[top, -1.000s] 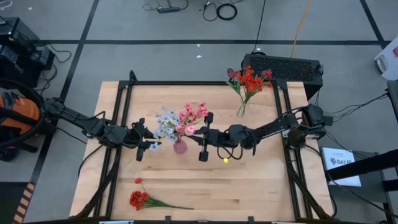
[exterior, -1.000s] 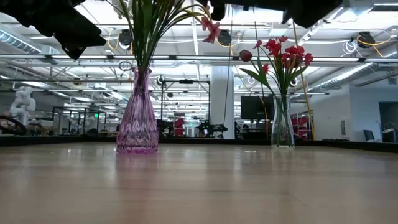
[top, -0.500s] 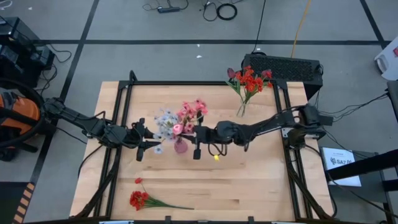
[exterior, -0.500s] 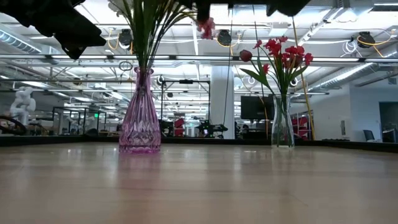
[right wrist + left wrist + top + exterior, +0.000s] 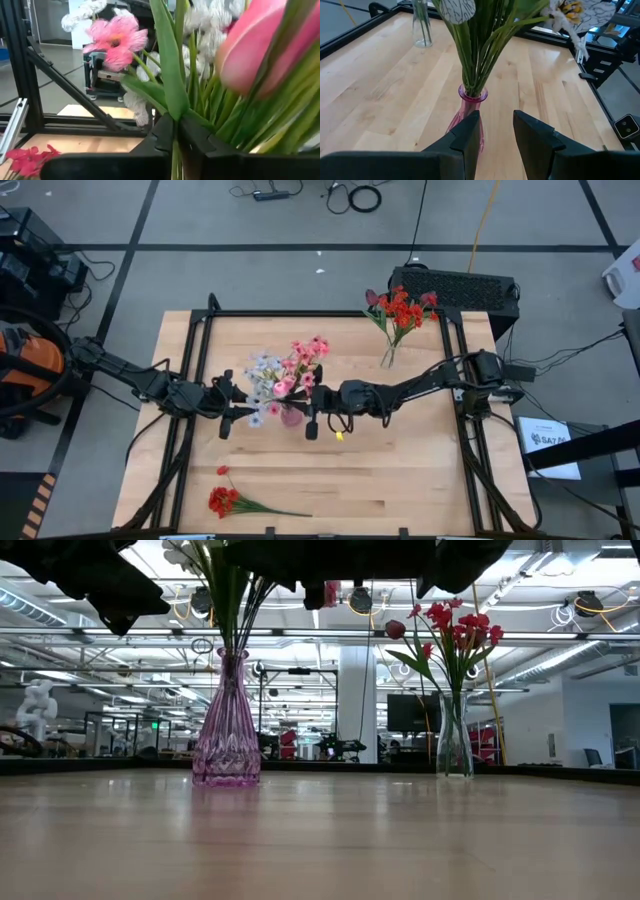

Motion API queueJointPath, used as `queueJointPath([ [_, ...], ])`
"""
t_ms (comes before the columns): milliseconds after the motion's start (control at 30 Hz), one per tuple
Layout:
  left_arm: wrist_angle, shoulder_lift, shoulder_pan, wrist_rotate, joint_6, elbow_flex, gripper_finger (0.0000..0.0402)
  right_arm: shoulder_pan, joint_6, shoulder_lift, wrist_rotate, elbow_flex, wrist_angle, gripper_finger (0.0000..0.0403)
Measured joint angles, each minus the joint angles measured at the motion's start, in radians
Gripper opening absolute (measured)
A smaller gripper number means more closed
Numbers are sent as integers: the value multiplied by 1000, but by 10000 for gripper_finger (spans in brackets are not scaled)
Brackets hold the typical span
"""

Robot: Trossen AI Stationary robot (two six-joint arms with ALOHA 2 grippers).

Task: Sort flowers into vase by color
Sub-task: Put the pink flower into the purple vase

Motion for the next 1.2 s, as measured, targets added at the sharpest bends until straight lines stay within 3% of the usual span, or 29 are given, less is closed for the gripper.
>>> queueJointPath([
  [367,-4,0,0,0,0,0,125,-1,159,0,0,0,-24,39],
  [633,-25,0,0,0,0,0,125,-1,174,-34,28,9,-60,106],
  [900,-27,0,0,59,-2,0,125,16,153,-159,159,10,-396,177],
  [1033,-25,0,0,74,-3,0,125,41,162,-234,163,9,-531,194],
  [1200,-24,0,0,75,-5,0,125,76,168,-296,162,10,-543,196],
])
